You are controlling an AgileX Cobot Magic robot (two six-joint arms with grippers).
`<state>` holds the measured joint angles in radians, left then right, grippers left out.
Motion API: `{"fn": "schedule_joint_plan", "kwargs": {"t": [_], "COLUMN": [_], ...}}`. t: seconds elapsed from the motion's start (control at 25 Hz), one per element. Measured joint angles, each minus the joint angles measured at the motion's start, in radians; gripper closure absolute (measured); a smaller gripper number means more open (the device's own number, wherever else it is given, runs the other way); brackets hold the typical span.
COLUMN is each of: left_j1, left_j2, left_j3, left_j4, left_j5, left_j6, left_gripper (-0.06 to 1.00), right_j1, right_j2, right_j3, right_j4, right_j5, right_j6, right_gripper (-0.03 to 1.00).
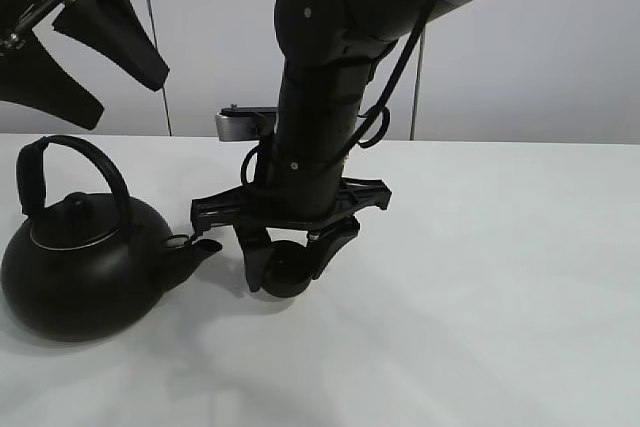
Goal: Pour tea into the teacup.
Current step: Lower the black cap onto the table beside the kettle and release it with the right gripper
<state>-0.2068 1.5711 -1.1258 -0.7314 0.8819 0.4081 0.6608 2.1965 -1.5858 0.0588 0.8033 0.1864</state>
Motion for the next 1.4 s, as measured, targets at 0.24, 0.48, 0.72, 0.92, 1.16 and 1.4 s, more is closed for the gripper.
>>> {"fn": "schedule_joint_plan", "kwargs": {"t": [0.24, 0.48, 0.72, 0.92, 1.16, 1.4], "left_j1": [0.0, 0.0, 0.0, 0.0, 0.0, 0.0], "left_j2": [0.0, 0.0, 0.0, 0.0, 0.0, 0.0], "left_j3": [0.0, 0.0, 0.0, 0.0, 0.0, 0.0], "left_j4": [0.0, 0.0, 0.0, 0.0, 0.0, 0.0], "left_j5": [0.0, 0.0, 0.0, 0.0, 0.0, 0.0], "left_j6": [0.0, 0.0, 0.0, 0.0, 0.0, 0.0], "left_gripper": [0.44, 0.44, 0.44, 0.44, 0.44, 0.44], "right_j1": [0.0, 0.0, 0.0, 0.0, 0.0, 0.0], "right_j2": [0.004, 0.018, 0.021, 0.021, 0.021, 0.018], "right_j3": [0.0, 0.0, 0.0, -0.009, -0.013, -0.013], "right_j4": [0.0, 0.001, 0.001, 0.004, 0.012, 0.012], "right_j5": [0.001, 0.014, 0.026, 0.009, 0.009, 0.009], "right_j6": [0.004, 0.015, 0.018, 0.018, 0.018, 0.018], "right_gripper": [0.57, 0.57, 0.57, 0.57, 0.47, 0.46]}}
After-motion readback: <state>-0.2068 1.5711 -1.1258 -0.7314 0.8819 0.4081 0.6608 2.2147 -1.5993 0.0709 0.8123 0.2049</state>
